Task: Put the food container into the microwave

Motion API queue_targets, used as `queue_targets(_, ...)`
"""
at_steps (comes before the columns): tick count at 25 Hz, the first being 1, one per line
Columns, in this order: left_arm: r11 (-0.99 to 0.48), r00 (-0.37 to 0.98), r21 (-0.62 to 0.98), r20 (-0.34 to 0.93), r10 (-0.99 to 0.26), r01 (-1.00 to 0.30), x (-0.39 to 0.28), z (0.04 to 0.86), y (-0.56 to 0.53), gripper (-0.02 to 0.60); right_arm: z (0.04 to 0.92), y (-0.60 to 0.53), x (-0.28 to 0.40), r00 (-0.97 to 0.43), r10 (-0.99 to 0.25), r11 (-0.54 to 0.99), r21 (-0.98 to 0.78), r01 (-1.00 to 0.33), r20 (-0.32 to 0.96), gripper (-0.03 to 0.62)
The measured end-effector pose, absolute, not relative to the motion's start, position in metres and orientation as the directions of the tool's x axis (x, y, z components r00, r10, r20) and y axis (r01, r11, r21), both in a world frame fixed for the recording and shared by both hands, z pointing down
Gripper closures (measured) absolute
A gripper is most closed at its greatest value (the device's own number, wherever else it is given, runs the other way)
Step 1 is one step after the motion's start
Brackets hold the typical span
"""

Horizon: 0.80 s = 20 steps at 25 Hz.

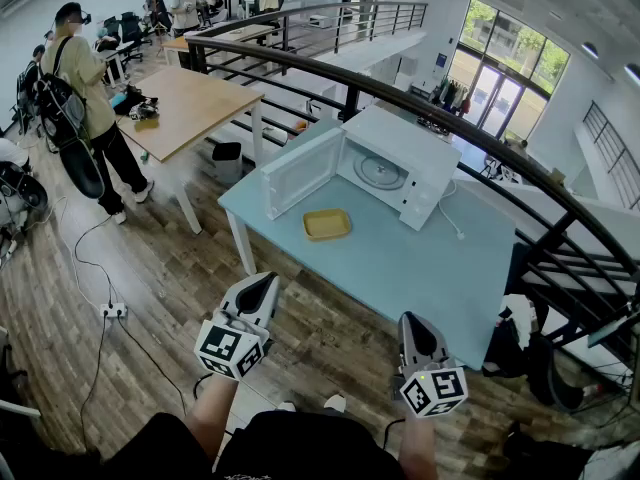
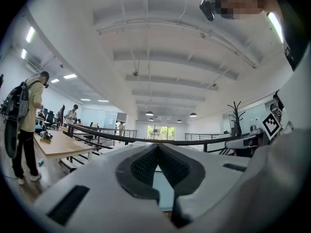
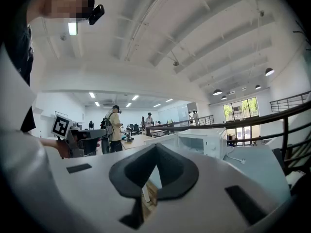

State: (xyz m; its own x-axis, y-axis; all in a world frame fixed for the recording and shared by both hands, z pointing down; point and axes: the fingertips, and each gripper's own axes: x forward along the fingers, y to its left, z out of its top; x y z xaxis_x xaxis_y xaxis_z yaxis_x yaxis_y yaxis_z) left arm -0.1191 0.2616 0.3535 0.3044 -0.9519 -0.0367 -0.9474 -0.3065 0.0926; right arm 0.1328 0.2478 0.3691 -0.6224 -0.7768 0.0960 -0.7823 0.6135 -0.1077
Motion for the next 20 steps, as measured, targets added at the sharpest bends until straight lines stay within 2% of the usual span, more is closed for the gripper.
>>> queue_targets(12,-0.321,0.318,0.072,-0.043,-0.947,-0.944,-0.131,0.348,0.253,0.574,0.368,0.239,0.117,-0.625,-0.774,0.620,-0.081,-0.781,0.101,0.588)
queue_targets(20,-0.328,0.327,0.078,-0.031,-0.945,-0.941,-0.144,0.356,0.255,0.574,0.365,0.238,0.104,-0.620,-0.781,0.607,-0.146,-0.781,0.069,0.588)
